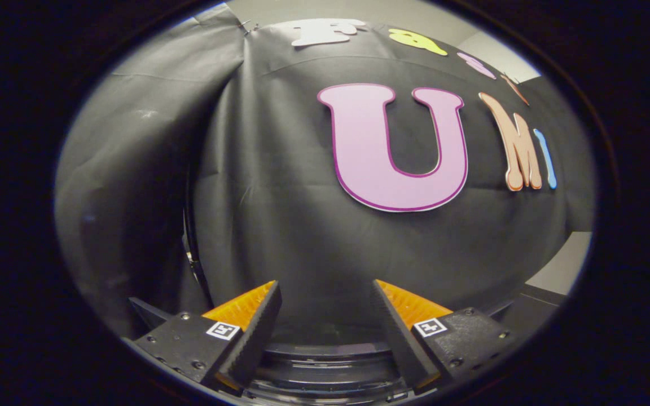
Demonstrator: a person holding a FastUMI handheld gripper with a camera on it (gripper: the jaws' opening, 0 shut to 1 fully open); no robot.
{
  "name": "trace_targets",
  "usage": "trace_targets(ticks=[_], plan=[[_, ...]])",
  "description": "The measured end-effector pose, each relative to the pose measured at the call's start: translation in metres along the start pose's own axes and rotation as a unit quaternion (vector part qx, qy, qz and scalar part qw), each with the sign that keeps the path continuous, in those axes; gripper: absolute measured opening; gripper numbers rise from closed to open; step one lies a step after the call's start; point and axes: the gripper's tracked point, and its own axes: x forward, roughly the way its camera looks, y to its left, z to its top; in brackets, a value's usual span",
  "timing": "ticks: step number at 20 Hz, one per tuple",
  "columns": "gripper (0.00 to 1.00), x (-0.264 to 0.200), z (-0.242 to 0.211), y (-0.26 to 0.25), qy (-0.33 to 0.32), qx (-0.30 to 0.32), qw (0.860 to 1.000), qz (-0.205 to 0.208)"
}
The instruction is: Put the clothes into the washing machine and then close the washing machine lid.
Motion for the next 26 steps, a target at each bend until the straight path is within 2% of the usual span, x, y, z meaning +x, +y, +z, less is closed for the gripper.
trace_targets(ticks=[5, 26], plan=[[0.96, 0.001, -0.003, 0.000, 0.006, -0.001, 1.000, 0.006], [0.96, -0.003, 0.021, -0.009, -0.072, -0.001, 0.997, -0.010]])
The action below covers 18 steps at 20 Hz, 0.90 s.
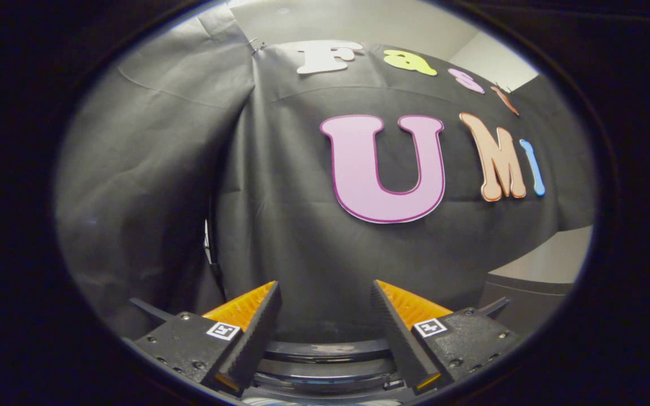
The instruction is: Put the clothes into the washing machine and then close the washing machine lid.
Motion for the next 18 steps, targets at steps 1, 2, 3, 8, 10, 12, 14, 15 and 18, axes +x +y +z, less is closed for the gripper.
trace_targets(ticks=[1, 2, 3, 8, 10, 12, 14, 15, 18], plan=[[0.96, -0.0004, -0.0005, 0.0008, -0.001, 0.001, 1.000, 0.001], [0.96, -0.0001, -0.0004, 0.0008, -0.001, 0.000, 1.000, 0.001], [0.96, 0.0003, -0.0005, -0.0001, -0.003, 0.000, 1.000, 0.000], [0.96, 0.0004, 0.0010, -0.0003, -0.006, 0.000, 1.000, -0.001], [0.96, -0.0003, -0.0003, -0.0002, -0.004, -0.001, 1.000, 0.001], [0.96, 0.0006, 0.0014, -0.0011, -0.009, 0.000, 1.000, 0.002], [0.96, 0.0018, 0.0011, -0.0002, -0.011, -0.001, 1.000, 0.006], [0.96, 0.0011, 0.0019, 0.0006, -0.013, -0.001, 1.000, 0.006], [0.96, 0.0007, 0.0015, 0.0001, -0.014, -0.002, 1.000, 0.004]])
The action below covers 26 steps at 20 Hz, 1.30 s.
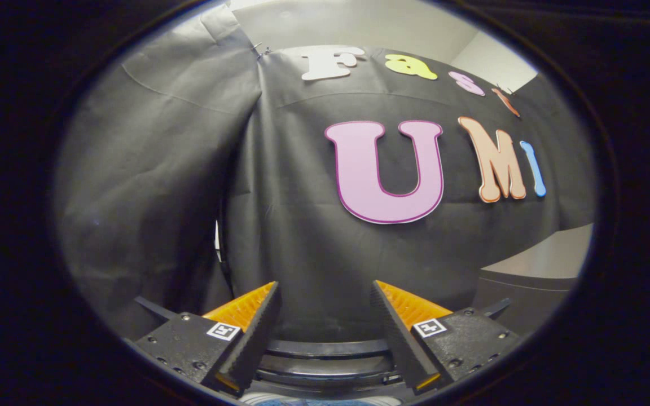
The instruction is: Put the clothes into the washing machine and then close the washing machine lid.
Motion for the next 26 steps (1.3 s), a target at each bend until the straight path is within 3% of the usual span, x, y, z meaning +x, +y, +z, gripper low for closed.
trace_targets(ticks=[26], plan=[[0.95, -0.029, -0.023, -0.002, 0.049, 0.005, 0.999, -0.018]])
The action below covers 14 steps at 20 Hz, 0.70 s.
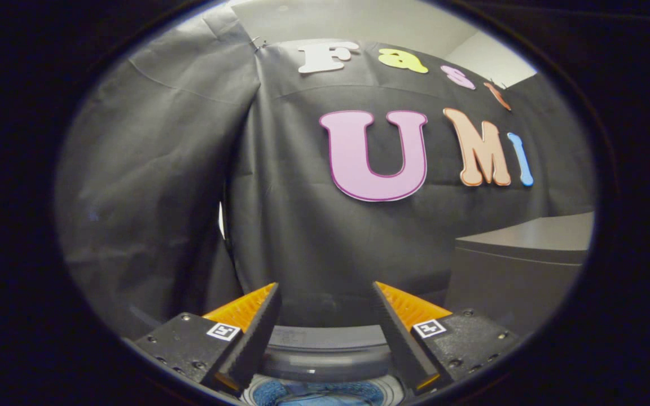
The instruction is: Put the clothes into the washing machine and then close the washing machine lid.
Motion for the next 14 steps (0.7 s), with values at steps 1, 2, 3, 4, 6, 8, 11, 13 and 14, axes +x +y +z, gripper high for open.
trace_targets(ticks=[1, 2, 3, 4, 6, 8, 11, 13, 14], plan=[[0.95, -0.005, -0.013, -0.004, 0.026, -0.004, 1.000, -0.014], [0.95, -0.023, -0.036, 0.001, 0.054, 0.002, 0.999, -0.002], [0.96, -0.024, -0.037, 0.000, 0.066, 0.006, 0.998, 0.001], [0.96, -0.035, -0.034, 0.000, 0.070, 0.012, 0.998, 0.000], [0.96, -0.036, -0.028, 0.005, 0.070, 0.012, 0.997, 0.005], [0.96, -0.037, -0.029, 0.004, 0.071, 0.008, 0.997, 0.011], [0.96, -0.041, -0.025, 0.001, 0.059, 0.008, 0.998, 0.009], [0.96, -0.046, -0.024, 0.002, 0.063, 0.020, 0.998, 0.007], [0.96, -0.050, -0.023, 0.002, 0.064, 0.026, 0.998, 0.005]])
